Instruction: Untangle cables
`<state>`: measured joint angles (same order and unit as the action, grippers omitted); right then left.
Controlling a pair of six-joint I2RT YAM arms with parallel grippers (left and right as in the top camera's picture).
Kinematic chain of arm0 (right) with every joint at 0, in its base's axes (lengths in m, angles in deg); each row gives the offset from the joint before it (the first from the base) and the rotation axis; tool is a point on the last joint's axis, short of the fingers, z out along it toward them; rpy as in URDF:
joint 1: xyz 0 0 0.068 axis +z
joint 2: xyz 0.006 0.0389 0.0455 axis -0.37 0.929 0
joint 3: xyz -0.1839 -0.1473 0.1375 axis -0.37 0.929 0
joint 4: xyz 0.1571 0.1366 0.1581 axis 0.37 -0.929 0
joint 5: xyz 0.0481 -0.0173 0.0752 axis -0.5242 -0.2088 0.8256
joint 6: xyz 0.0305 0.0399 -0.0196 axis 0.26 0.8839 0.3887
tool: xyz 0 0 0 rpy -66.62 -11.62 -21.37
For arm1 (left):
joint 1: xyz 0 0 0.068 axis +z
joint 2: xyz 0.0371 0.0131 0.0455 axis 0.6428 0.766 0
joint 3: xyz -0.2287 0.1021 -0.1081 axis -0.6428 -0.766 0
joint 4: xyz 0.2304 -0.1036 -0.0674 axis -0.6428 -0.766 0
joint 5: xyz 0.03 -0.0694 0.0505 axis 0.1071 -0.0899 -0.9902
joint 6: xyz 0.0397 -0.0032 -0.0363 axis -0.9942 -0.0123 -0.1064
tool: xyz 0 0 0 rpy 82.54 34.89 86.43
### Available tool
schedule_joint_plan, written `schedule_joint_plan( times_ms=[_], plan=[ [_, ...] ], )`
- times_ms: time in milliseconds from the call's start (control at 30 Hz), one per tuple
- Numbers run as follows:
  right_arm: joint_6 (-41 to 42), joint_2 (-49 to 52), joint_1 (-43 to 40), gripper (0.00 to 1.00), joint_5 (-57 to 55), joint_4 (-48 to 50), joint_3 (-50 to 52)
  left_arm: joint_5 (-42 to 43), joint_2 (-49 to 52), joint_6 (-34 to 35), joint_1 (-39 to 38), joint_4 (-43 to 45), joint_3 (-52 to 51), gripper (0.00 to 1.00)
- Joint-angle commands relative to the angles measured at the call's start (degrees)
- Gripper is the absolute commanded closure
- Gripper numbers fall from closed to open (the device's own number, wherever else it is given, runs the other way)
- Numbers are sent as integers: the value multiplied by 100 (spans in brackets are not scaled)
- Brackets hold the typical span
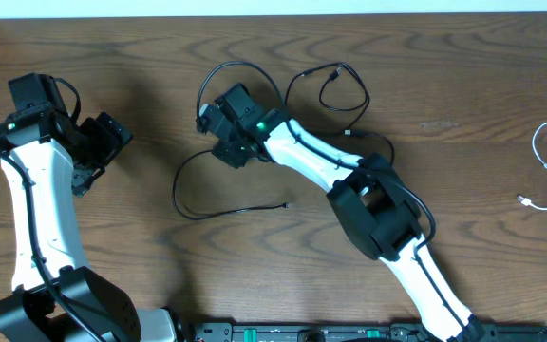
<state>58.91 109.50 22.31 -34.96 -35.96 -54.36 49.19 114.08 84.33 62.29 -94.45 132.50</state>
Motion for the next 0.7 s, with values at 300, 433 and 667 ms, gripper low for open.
schedule_joint_plan(
  times_ms=[300, 433, 667],
  plan=[
    [1025, -1464, -271, 99, -2636, -741, 4, 28, 4, 33, -24, 4, 66, 4],
    [1027, -2846, -859, 99, -2618, -1005, 4, 31, 4, 33, -24, 4, 66, 4],
    [1373, -4378, -3034, 99, -2420, -1019, -2, 28, 4, 33, -24, 7, 66, 4]
  ],
)
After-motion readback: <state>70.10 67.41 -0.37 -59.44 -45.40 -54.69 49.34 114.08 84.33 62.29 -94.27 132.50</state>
